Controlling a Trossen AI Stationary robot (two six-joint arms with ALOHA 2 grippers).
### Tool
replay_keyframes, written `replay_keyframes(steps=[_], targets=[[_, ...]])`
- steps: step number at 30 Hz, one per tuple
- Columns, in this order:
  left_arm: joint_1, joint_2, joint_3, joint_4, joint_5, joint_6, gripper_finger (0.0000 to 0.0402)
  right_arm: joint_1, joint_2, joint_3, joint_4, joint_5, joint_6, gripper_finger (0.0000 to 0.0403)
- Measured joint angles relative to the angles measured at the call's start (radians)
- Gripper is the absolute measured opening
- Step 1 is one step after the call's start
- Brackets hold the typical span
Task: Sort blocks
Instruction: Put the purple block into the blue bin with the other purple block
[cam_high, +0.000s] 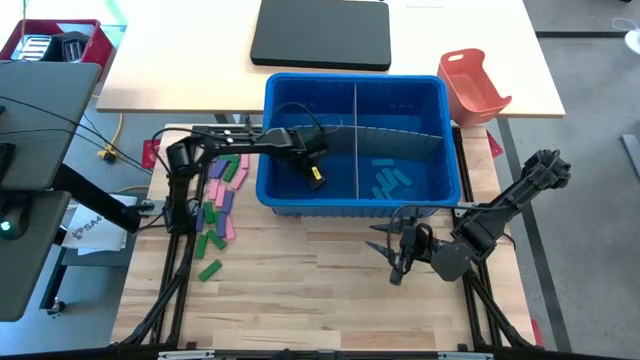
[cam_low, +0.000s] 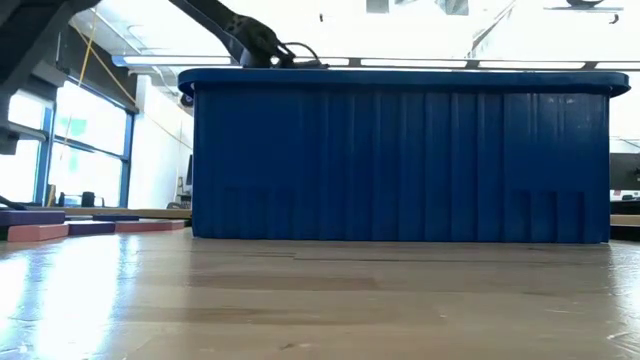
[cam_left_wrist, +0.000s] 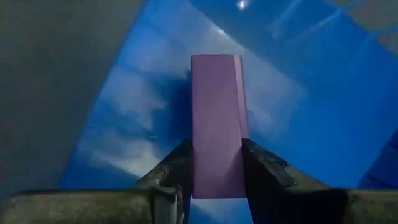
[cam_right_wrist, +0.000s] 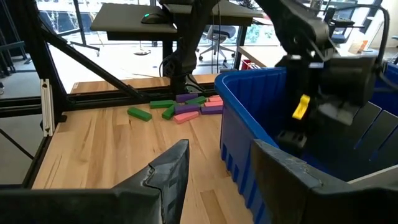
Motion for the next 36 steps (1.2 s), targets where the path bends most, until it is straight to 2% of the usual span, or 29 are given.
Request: replay_keyframes(steps=[7,13,16,21,25,30,33,36], targets=[[-0.002,0.067,0.002,0.047,-0.007,-0.042,0.0098,0.000,0.000,0.000,0.000,0.000,0.001,0.0169],[0.000,0.073,0.001,0.048,0.024,-0.033,0.0156,0.000,0.000,0.000,0.000,0.000,0.001,0.0169],[0.007,0.053,0.013,0.028,0.087,-0.032,0.0181,0.000,0.000,0.000,-0.001,0.000,0.001,0.0169],[0.014,-0.010,0.076,-0.028,0.172,-0.027,0.0196,0.000,0.000,0.000,-0.003,0.000,-0.001,0.0169],[0.013,-0.106,0.125,-0.057,0.172,-0.031,0.0198,0.000,0.000,0.000,-0.009,-0.001,0.001,0.0169],[-0.014,-0.286,0.153,-0.085,0.169,-0.031,0.0198,0.000,0.000,0.000,-0.010,-0.001,0.001,0.0169],[-0.070,-0.416,0.154,-0.110,0.170,-0.011,0.0199,0.000,0.000,0.000,-0.015,-0.001,0.000,0.0169],[-0.171,-0.534,0.154,-0.106,0.166,-0.035,0.0199,0.000,0.000,0.000,-0.016,-0.001,-0.001,0.0169]])
